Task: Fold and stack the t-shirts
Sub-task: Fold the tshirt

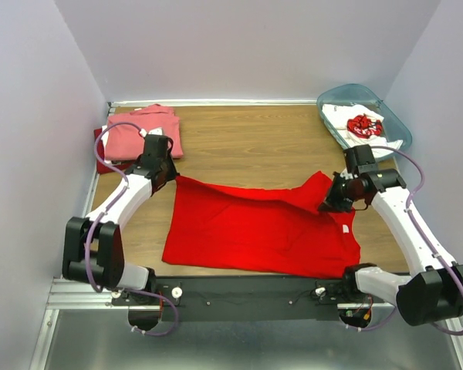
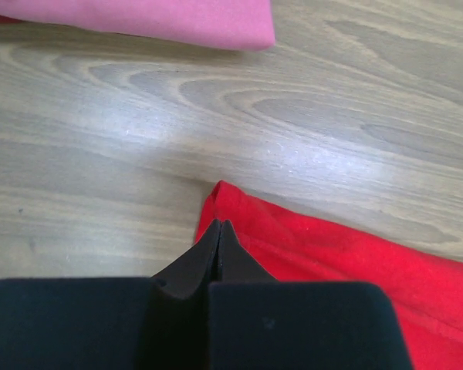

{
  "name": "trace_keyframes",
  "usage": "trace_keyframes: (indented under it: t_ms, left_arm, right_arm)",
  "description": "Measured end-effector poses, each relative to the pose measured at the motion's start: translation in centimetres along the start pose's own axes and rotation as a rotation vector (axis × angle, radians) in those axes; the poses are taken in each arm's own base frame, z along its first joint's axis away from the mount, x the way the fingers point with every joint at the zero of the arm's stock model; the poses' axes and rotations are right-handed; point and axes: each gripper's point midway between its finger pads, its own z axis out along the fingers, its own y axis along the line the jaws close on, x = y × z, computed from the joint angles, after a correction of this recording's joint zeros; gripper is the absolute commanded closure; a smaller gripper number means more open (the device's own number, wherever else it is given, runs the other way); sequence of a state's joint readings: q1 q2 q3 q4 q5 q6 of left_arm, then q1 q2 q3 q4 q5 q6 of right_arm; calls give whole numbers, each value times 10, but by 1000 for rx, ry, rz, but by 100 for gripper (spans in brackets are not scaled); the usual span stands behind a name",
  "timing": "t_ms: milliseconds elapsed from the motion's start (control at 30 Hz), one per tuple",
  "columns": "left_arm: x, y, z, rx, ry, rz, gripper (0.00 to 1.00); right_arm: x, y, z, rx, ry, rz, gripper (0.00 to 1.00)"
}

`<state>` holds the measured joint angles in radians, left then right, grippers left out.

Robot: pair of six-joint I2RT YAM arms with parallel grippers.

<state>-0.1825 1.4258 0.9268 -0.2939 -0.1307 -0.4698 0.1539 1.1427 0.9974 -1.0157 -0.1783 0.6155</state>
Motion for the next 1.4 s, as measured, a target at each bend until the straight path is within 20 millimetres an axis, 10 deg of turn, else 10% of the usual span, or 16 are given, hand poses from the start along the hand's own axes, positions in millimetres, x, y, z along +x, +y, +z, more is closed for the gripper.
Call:
trace_keyframes:
  t_ms: [1200,1267,1400]
  left_arm:
    - [53,30,-79,-44,83,-114,99]
    - [57,32,-82,-47,92,-112,92]
    - [74,38,-87,-58,142,-100,37]
  right_arm:
    - [89,-12,-3,56,181,-64,100]
    - [93,-12,-2,59,193,-75,99]
    - [103,-14,1,65,218,-96,87]
